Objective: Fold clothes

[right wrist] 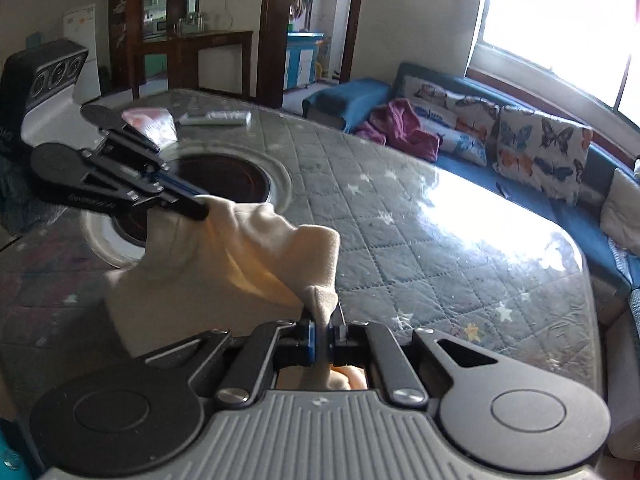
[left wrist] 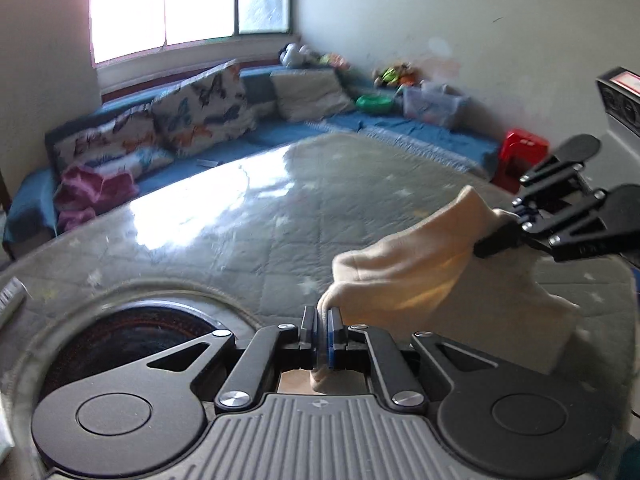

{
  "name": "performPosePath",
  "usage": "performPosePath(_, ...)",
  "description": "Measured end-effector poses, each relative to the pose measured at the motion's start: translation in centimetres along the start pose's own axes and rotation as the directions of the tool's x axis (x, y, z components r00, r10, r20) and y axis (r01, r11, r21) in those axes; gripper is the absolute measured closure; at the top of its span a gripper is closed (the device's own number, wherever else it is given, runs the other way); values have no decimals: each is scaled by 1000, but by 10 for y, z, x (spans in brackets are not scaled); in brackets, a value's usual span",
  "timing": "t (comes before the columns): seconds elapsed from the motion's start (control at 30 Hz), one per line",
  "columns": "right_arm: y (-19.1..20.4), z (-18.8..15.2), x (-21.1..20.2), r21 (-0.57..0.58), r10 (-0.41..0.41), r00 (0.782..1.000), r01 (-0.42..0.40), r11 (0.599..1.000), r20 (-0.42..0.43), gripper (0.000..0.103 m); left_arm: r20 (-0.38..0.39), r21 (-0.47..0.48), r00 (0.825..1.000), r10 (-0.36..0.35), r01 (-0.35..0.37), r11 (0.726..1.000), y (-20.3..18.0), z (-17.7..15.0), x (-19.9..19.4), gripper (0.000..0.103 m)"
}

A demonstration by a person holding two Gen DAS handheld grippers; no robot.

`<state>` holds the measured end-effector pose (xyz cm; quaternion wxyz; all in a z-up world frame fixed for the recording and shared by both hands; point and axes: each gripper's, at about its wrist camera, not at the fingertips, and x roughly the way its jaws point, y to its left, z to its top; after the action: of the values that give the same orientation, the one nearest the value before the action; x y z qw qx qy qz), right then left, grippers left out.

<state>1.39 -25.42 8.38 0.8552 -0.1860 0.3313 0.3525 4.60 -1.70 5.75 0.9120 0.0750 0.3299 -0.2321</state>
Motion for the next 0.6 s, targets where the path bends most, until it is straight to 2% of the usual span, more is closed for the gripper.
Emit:
performPosePath(0.1, -13, -9, 26, 81, -15, 1000, 15, 997, 0, 97, -39, -45, 999, 25, -27, 999, 8, -2, 25, 98)
performPosePath(0.23, -30, -24, 51, 205, -32, 999, 31, 978, 3, 83, -81, -80, 995, 54, -60, 995, 14, -11, 44, 97)
performPosePath(0.27, -33, -28, 52, 225, -44, 999, 42, 973, 5, 75, -81, -74, 994, 68, -74, 995, 15, -12, 44, 96)
performPosePath(0.33, -39, -34, 53, 254, -66, 998, 63, 965, 5, 74, -82, -88, 992, 99, -107, 990, 18, -13, 44, 94)
performPosePath(0.37, -42, -37, 51, 275, -83, 997, 77, 958, 9, 67, -83, -98, 990, 115, -123, 988, 20, -13, 44, 94)
performPosePath(0.4, -44, -39, 48, 294, -103, 995, 95, 951, 11, 65, -84, -108, 988, 130, -139, 984, 23, -13, 43, 94)
performPosePath(0.5, -48, -43, 39, 314, -171, 985, 155, 937, 22, 66, -74, -149, 984, 162, -171, 974, 28, -9, 36, 94)
performPosePath(0.6, -46, -41, 28, 315, -183, 980, 152, 937, 71, 67, -33, -167, 993, 110, -114, 979, 21, -5, 25, 94)
